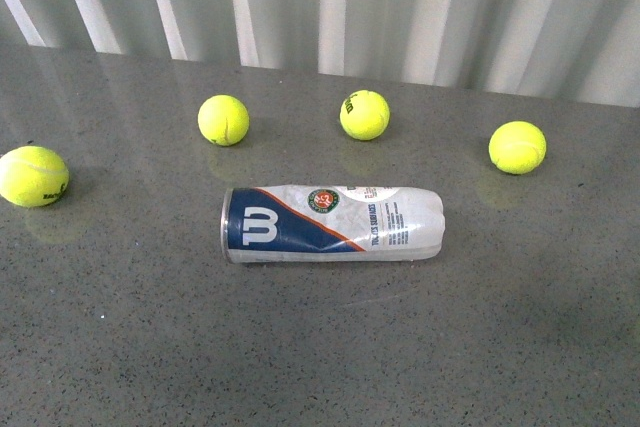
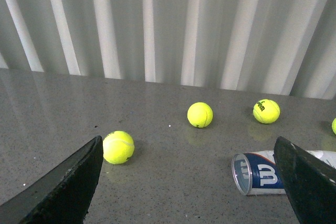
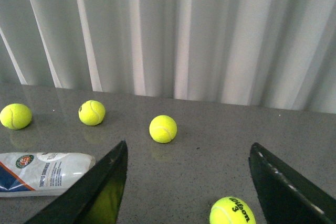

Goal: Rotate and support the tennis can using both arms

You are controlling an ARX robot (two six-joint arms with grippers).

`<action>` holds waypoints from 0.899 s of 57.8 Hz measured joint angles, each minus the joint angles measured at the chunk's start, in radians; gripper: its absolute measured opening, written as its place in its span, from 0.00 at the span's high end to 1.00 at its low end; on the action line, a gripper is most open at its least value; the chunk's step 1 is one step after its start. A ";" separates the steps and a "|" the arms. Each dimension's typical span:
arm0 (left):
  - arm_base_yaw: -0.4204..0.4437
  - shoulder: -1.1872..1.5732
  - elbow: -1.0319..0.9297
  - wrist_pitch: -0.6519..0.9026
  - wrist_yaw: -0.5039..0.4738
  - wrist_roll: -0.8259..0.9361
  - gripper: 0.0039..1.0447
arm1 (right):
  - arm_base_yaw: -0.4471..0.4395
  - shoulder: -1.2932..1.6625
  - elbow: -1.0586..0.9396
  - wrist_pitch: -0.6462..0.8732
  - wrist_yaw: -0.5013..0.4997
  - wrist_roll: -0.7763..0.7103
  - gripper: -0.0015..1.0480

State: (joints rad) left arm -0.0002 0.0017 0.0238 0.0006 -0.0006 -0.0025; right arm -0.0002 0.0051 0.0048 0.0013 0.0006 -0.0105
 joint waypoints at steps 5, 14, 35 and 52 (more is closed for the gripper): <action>0.000 0.000 0.000 0.000 0.000 0.000 0.06 | 0.000 0.000 0.000 0.000 0.000 0.000 0.16; -0.011 0.113 0.050 -0.090 0.104 -0.107 0.06 | 0.000 0.000 0.000 0.000 0.001 0.001 0.08; -0.103 1.434 0.581 0.435 0.245 -0.235 0.06 | 0.000 -0.001 0.000 0.000 -0.002 0.001 0.07; -0.153 1.827 0.787 0.370 0.265 -0.209 0.06 | 0.000 -0.001 0.000 0.000 -0.002 0.001 0.07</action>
State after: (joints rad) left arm -0.1532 1.8290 0.8112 0.3710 0.2646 -0.2115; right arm -0.0002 0.0040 0.0048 0.0013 -0.0010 -0.0097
